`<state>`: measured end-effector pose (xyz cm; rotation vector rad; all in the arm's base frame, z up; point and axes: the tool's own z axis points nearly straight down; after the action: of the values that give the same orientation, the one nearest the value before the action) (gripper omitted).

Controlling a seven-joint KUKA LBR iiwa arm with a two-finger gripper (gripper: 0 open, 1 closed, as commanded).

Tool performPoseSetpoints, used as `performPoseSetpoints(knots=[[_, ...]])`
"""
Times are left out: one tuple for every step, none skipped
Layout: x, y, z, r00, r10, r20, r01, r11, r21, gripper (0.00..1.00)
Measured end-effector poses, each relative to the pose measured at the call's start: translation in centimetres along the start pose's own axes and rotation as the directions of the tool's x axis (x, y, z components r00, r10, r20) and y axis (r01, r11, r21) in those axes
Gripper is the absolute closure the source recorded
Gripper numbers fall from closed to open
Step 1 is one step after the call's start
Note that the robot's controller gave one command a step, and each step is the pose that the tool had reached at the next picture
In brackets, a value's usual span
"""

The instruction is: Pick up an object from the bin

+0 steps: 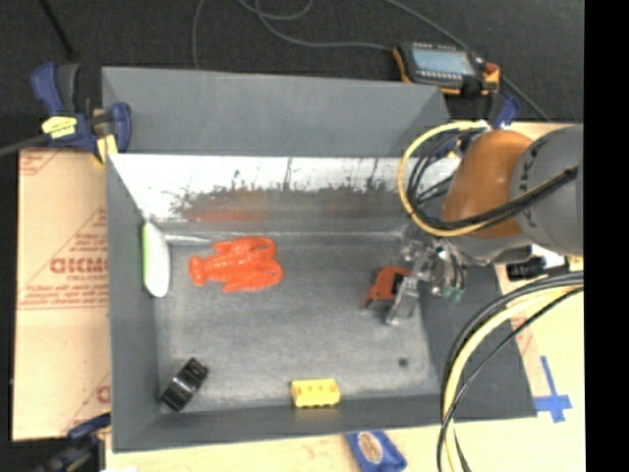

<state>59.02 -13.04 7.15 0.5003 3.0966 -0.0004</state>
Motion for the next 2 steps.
performPoseSetpoints(knots=[[0.4, -0.6, -4.9, 1.000, 0.005, -0.011, -0.005, 1.000, 0.001, 1.00], [-1.0, -0.2, -5.8, 1.000, 0.001, 0.008, -0.001, 1.000, 0.000, 1.00]])
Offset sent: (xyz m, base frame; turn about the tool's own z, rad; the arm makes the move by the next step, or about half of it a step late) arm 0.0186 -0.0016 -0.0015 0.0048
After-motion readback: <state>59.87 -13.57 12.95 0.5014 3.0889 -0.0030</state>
